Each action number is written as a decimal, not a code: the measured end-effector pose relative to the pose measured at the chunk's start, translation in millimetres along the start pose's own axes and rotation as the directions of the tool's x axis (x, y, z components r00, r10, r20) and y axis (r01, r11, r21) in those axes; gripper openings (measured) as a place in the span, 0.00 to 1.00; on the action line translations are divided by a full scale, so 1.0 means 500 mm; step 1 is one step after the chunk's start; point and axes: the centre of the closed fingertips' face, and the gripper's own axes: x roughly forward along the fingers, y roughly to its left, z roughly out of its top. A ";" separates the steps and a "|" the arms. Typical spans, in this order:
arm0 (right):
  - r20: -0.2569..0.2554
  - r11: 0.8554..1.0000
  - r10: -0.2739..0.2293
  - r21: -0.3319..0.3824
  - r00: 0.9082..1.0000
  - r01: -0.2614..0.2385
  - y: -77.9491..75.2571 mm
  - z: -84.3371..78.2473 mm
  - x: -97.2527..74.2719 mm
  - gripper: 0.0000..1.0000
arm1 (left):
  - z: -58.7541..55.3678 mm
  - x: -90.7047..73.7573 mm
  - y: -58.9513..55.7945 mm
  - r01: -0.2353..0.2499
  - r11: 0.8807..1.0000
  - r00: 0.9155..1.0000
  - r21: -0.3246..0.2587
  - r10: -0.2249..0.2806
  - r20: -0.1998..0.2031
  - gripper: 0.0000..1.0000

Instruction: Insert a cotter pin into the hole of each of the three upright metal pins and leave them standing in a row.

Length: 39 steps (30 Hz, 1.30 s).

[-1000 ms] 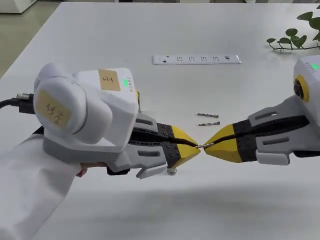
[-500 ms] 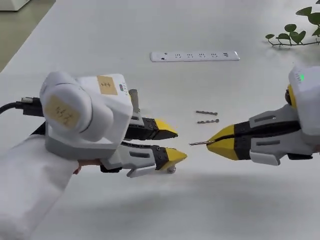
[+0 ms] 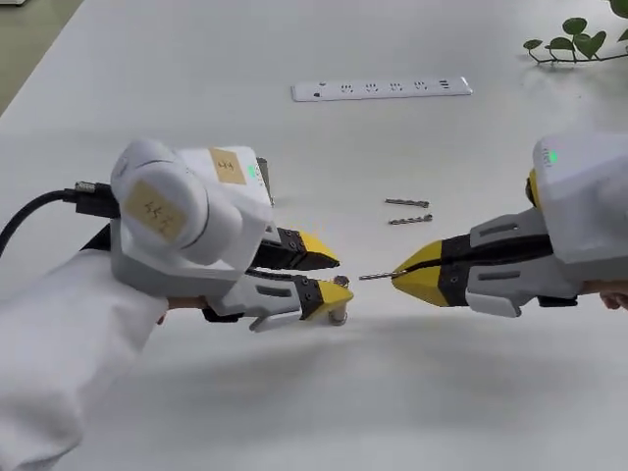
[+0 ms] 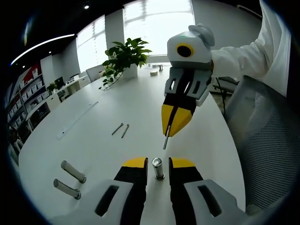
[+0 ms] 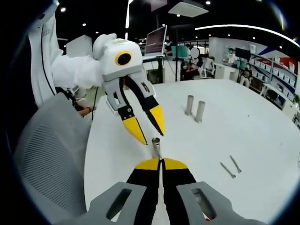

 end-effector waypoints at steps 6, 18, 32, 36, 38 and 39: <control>-0.010 1.000 -0.011 0.004 1.000 0.011 -0.007 -0.006 0.003 0.00 | -0.006 0.008 0.001 0.005 1.000 1.000 -0.002 -0.005 -0.006 0.11; -0.035 1.000 -0.013 -0.003 0.999 0.013 -0.007 -0.015 0.020 0.00 | -0.013 0.007 -0.003 0.024 1.000 1.000 -0.009 -0.024 -0.020 0.06; -0.045 1.000 0.012 0.000 0.999 -0.012 0.002 -0.019 0.037 0.00 | -0.011 0.006 -0.006 0.026 1.000 1.000 -0.008 -0.026 -0.015 0.06; -0.048 1.000 0.011 -0.001 0.999 -0.011 0.001 -0.018 0.044 0.00 | -0.011 0.006 -0.006 0.027 1.000 0.999 -0.012 -0.027 -0.018 0.06; -0.047 1.000 0.012 0.002 0.999 -0.012 0.001 -0.017 0.046 0.00 | -0.012 0.006 -0.005 0.025 1.000 0.999 -0.007 -0.025 -0.022 0.06; -0.047 1.000 0.013 0.001 0.999 -0.013 0.001 -0.017 0.048 0.00 | -0.013 0.006 -0.005 0.024 1.000 0.999 -0.005 -0.024 -0.023 0.06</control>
